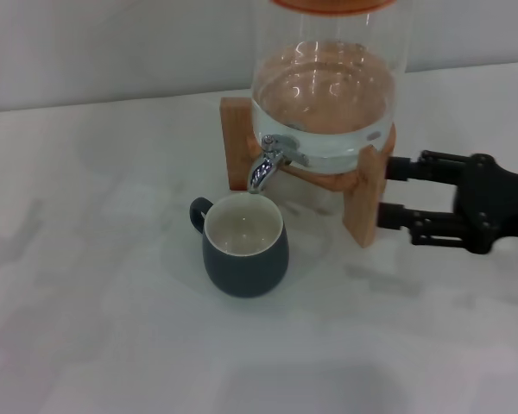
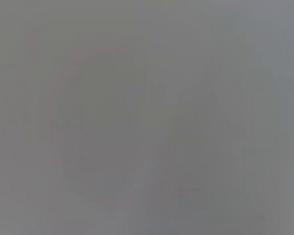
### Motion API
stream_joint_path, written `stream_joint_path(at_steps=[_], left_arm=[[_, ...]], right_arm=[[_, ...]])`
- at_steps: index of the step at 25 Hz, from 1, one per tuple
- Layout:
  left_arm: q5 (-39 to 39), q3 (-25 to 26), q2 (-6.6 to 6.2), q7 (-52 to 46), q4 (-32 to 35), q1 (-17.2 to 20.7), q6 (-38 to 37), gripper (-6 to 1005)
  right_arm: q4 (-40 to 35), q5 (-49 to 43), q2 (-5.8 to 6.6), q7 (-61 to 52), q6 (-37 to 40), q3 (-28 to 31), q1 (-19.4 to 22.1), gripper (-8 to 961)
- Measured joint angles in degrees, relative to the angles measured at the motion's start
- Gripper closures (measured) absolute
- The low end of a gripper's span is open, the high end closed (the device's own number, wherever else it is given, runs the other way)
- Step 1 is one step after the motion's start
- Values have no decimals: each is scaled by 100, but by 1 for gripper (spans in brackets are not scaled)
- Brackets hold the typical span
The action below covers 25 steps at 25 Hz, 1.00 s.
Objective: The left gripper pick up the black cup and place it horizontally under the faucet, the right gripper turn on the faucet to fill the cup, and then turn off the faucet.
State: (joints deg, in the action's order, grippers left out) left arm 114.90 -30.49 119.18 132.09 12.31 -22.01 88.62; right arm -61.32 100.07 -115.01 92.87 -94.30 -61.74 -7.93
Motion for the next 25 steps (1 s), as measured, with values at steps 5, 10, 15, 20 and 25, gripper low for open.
stream_joint_path(at_steps=[5, 10, 15, 20, 25], left_arm=[[117, 0, 0, -3, 0, 26, -3, 106], [177, 0, 0, 0, 0, 68, -3, 106], [246, -1, 0, -5, 0, 94, -3, 106], [256, -1, -5, -5, 0, 103, -2, 106], [247, -9, -8, -8, 0, 109, -2, 107]], right_arm=[[-625, 116, -2, -431, 1033, -813, 156, 201], [-1271, 68, 0, -832, 1893, -1537, 297, 202], [-1502, -84, 14, -1045, 2444, -1899, 346, 202], [-1520, -95, 15, -1111, 2925, -2195, 326, 202], [-1486, -102, 15, -1118, 3152, -2260, 288, 202]])
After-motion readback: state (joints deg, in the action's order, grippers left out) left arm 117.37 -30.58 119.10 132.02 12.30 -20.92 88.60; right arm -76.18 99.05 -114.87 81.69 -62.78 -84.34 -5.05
